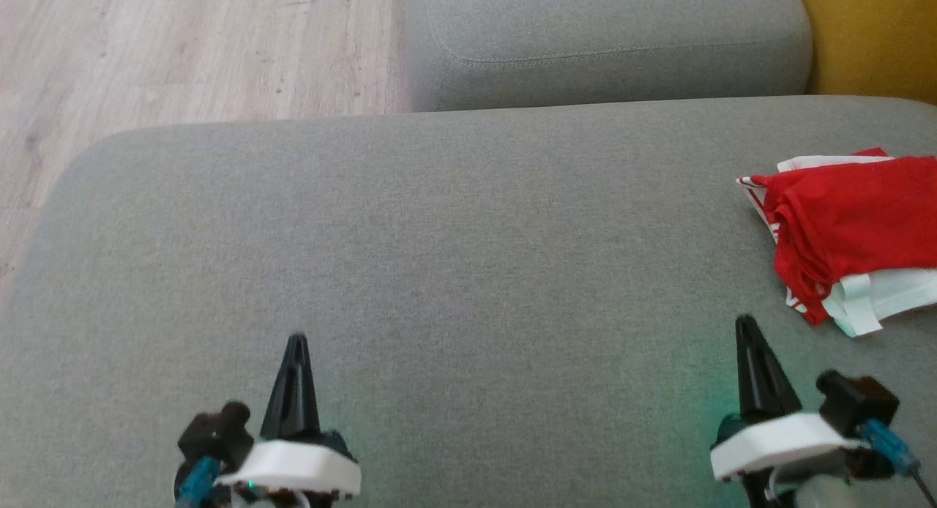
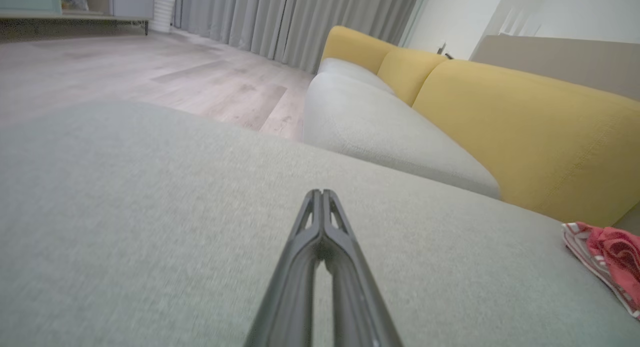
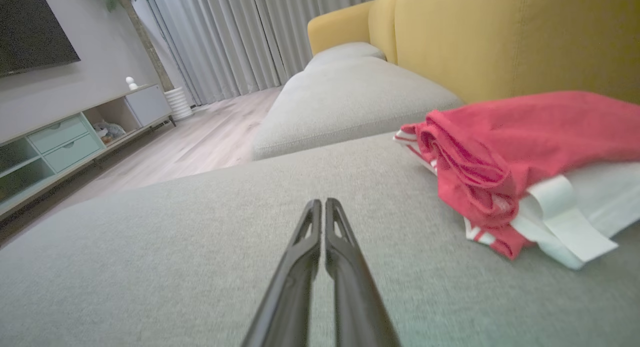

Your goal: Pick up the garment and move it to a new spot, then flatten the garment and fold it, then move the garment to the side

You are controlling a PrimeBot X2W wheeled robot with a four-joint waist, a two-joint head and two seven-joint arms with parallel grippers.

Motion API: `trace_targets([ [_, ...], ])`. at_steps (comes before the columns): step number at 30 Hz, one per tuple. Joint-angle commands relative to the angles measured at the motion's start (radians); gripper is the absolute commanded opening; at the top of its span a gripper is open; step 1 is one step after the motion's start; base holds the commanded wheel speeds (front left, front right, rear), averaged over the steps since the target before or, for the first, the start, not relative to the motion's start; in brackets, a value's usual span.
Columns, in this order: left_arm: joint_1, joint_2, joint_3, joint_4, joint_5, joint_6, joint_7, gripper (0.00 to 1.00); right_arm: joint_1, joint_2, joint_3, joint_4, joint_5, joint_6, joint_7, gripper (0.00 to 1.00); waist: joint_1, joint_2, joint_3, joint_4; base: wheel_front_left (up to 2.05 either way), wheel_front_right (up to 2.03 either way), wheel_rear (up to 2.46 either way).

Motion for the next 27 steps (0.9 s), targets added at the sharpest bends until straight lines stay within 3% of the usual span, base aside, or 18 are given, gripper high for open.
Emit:
trace_targets([
  [1, -0.020, 0.000, 0.006, -0.024, -0.021, -0.003, 0.006, 0.00, -0.019, 0.000, -0.003, -0.023, 0.024, 0.000, 0.004, 0.00, 0.0000, 0.0000, 0.000, -0.001, 0.00, 0.00, 0.00],
  [27, -0.026, 0.004, 0.080, -0.040, -0.264, -0.036, 0.080, 0.00, -0.033, -0.002, -0.031, -0.046, 0.310, 0.000, 0.080, 0.00, 0.0000, 0.0000, 0.001, -0.013, 0.00, 0.00, 0.00],
])
